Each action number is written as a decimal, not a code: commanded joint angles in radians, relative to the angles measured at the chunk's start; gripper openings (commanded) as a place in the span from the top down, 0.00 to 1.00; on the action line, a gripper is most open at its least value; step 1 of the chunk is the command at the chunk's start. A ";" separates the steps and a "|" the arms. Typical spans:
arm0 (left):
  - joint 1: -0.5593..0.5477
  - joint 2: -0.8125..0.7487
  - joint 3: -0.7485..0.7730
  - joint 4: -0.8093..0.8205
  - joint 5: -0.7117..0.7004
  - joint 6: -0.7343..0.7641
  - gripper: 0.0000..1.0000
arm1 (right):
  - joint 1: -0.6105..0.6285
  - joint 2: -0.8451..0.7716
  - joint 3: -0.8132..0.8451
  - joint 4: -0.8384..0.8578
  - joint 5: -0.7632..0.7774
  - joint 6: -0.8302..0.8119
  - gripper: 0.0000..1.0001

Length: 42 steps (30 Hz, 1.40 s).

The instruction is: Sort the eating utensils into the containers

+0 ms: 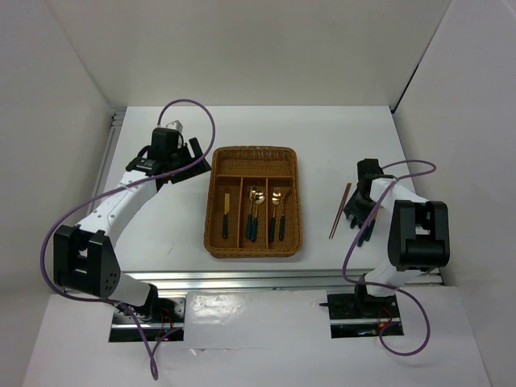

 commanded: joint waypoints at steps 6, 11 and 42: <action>0.008 0.013 0.026 0.005 0.010 0.016 0.16 | -0.006 0.041 -0.007 0.057 0.019 -0.008 0.76; 0.008 0.013 0.035 0.005 0.000 0.016 0.16 | -0.006 0.029 0.062 0.004 0.010 -0.008 0.93; 0.077 -0.148 -0.023 -0.061 -0.009 0.035 0.16 | 0.758 -0.027 0.401 0.148 -0.191 0.133 0.93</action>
